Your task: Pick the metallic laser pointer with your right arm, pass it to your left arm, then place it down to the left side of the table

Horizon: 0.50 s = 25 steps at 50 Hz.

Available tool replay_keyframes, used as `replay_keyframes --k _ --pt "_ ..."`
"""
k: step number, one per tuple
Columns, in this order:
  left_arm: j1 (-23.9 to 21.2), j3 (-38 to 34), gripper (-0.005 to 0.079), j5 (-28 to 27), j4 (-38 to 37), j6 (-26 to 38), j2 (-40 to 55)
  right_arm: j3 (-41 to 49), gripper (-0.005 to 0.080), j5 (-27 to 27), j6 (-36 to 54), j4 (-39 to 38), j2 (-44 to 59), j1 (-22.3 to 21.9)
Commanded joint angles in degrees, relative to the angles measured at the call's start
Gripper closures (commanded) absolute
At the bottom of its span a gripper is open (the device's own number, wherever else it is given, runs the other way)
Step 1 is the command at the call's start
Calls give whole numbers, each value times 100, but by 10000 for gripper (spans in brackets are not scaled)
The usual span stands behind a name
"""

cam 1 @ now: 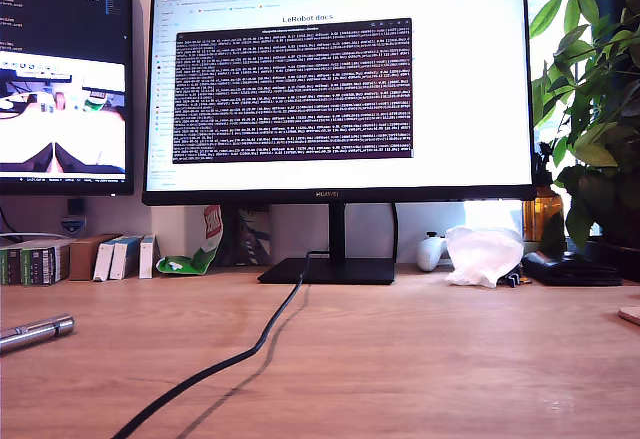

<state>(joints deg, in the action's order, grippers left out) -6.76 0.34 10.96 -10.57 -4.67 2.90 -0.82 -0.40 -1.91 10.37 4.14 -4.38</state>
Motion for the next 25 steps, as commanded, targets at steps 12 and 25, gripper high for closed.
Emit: replay_keyframes --k 12,25 --pt "-48 -179 761 -2 -103 275 116 48 711 -164 -66 -68 55 20" --pt "-48 -179 761 -2 -103 275 116 50 711 -164 -66 -68 55 20"
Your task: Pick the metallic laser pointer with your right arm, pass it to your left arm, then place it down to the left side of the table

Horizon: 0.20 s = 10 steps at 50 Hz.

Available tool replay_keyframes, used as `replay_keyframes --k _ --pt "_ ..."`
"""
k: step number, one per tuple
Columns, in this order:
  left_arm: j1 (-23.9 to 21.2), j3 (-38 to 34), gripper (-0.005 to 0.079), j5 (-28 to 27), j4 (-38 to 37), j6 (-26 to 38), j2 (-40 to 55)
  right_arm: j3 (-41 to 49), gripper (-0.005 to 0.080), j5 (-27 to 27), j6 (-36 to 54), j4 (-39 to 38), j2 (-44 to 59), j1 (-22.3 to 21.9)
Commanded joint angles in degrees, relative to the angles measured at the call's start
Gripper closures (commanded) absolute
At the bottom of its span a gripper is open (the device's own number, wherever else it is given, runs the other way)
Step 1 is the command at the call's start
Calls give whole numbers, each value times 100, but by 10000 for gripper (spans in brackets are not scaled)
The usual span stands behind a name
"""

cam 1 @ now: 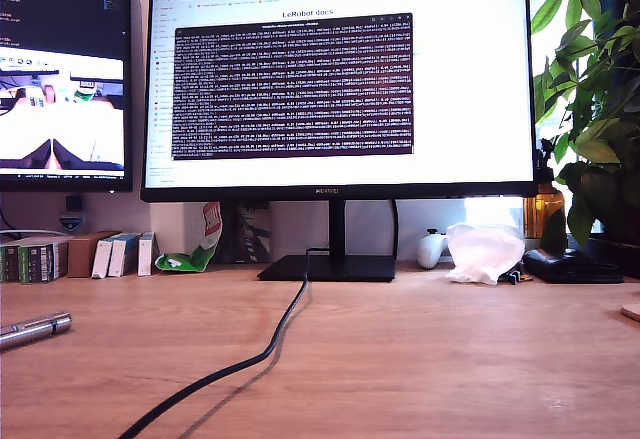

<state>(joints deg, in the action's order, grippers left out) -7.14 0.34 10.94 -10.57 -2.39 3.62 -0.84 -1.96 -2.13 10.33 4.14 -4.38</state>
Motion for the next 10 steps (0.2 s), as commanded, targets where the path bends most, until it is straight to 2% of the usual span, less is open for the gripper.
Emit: replay_keyframes --k 1,10 --pt "-11 -179 761 0 -103 48 44 50 711 -9 -44 -63 55 20" --pt "-11 -179 761 0 -103 48 44 52 711 -9 -44 -63 55 20"
